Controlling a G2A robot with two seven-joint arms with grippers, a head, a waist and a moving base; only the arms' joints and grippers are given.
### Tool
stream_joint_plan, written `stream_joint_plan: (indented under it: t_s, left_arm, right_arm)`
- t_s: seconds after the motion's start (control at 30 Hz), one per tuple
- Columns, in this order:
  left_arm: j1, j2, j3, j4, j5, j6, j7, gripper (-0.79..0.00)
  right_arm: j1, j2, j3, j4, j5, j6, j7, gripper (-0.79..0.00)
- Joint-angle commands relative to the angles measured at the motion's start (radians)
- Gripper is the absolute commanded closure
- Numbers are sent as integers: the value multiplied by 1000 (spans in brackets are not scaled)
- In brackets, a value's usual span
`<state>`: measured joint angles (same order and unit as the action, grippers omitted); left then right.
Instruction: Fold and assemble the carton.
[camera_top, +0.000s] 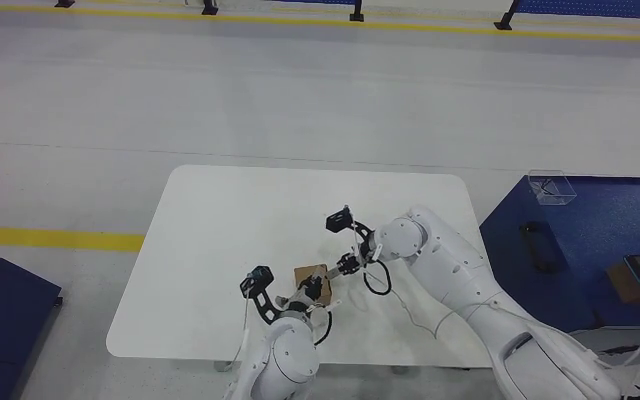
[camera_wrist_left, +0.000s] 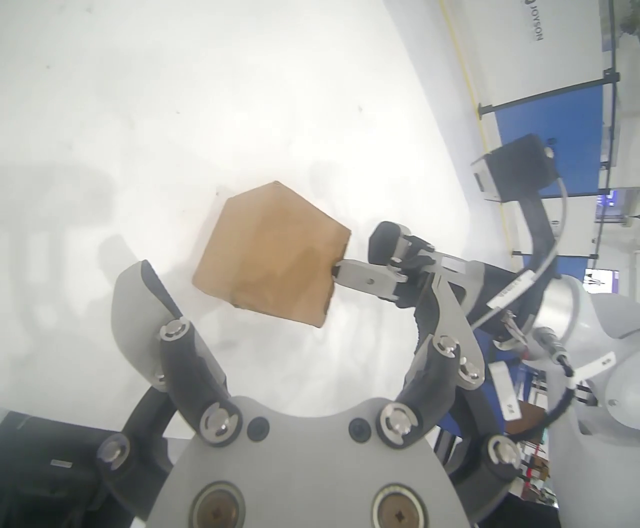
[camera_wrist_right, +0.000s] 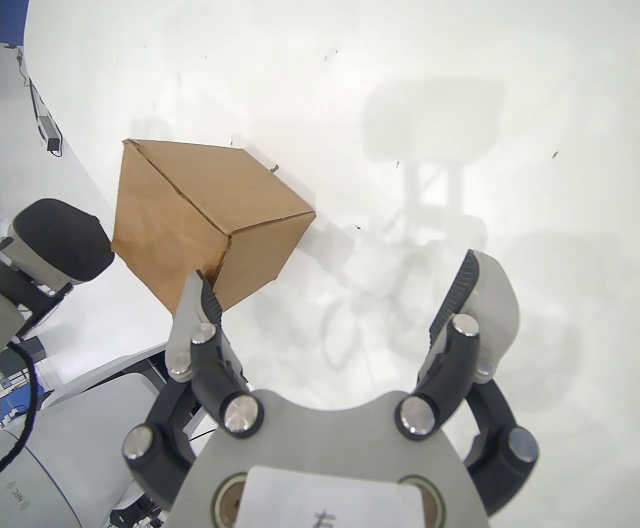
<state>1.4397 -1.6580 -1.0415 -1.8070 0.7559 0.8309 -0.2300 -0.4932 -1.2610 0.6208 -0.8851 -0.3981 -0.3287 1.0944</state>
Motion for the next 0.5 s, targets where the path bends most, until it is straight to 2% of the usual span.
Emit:
stream_joint_plan:
  t_s: [0.0,0.13,0.17,0.3,0.4,0.47]
  left_arm:
    - [-1,0,1,2,7,4,-1,-785]
    - [-1,0,1,2,7,4,-1,-785]
    - [7,2,6,-5,39,-24,46,-785]
    - [112,11,82,4,154,-173,344,-785]
    - [156,39,111,87,183,-324,600,-785]
    - [169,51,126,163,227,-393,778,-785]
  right_arm:
    - [3,-3,-1,1,-1,-3,3,-785]
    - [7,-6,1,5,-2,-7,10,-785]
    - [8,-7,2,6,-3,-9,10,-785]
    - [8,-8,7,10,-4,-17,11,-785]
    - [5,-9,9,15,0,-31,17,-785]
    - [5,-9,11,20,1,-37,19,-785]
